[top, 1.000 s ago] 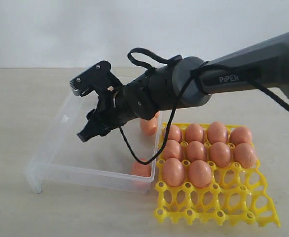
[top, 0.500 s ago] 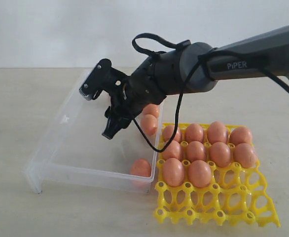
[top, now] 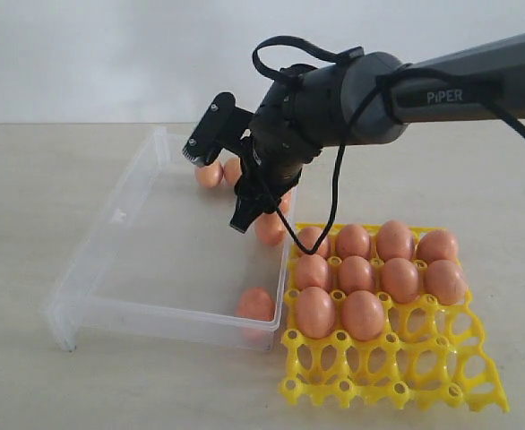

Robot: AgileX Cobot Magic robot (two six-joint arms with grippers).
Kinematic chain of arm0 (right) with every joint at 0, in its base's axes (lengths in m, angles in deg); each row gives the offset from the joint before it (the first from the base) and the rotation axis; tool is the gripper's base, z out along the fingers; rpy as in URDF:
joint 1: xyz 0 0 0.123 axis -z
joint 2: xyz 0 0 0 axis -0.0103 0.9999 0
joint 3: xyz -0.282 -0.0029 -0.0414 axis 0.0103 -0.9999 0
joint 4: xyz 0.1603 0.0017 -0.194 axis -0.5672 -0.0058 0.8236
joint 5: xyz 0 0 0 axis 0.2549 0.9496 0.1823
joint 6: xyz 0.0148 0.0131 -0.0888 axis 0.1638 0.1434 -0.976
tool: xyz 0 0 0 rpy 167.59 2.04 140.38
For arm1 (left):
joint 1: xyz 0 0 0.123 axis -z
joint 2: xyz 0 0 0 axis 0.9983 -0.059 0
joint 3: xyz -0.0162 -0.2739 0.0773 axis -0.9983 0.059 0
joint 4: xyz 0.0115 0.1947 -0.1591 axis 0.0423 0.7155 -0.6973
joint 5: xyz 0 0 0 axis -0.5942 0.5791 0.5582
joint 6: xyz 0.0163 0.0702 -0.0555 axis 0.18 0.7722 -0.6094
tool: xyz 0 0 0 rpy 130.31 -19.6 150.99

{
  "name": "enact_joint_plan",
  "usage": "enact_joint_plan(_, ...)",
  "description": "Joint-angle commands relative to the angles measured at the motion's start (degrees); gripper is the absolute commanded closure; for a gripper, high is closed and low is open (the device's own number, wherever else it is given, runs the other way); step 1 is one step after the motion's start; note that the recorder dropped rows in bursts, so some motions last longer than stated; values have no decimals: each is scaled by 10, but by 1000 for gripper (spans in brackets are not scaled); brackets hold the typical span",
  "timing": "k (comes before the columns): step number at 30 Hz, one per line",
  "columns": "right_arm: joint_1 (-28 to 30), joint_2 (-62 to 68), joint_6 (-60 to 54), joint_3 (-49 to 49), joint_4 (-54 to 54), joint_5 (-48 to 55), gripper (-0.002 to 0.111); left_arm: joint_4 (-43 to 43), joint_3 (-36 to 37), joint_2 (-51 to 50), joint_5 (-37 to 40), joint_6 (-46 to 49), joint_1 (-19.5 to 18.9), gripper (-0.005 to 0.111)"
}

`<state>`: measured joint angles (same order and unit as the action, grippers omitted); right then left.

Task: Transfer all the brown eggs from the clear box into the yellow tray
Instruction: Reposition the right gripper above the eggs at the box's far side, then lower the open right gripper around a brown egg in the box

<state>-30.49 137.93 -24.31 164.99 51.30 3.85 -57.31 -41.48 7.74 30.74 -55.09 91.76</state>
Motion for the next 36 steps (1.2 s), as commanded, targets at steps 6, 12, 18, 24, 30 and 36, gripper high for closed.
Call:
enact_joint_plan(6, 3, 35, 15, 3, 11, -28, 63, 0, 2, 2, -2, -6, -2, 103)
enact_joint_plan(12, 3, 62, 40, 3, 13, 2, 63, 0, 2, 2, -2, -6, -2, 103)
enact_joint_plan(18, 3, 66, 73, 3, 13, -2, 70, 0, 2, 2, -2, -6, -2, 103)
enact_joint_plan(24, 3, 66, 77, 3, 13, -2, 109, 0, 2, 2, -2, -6, -2, 103)
enact_joint_plan(30, 3, 34, 81, 3, -9, -28, 108, 0, 2, 2, -2, -6, -2, 103)
enact_joint_plan(36, 2, -33, 83, 3, -114, -89, 108, 0, 2, 2, -2, -6, -2, 103)
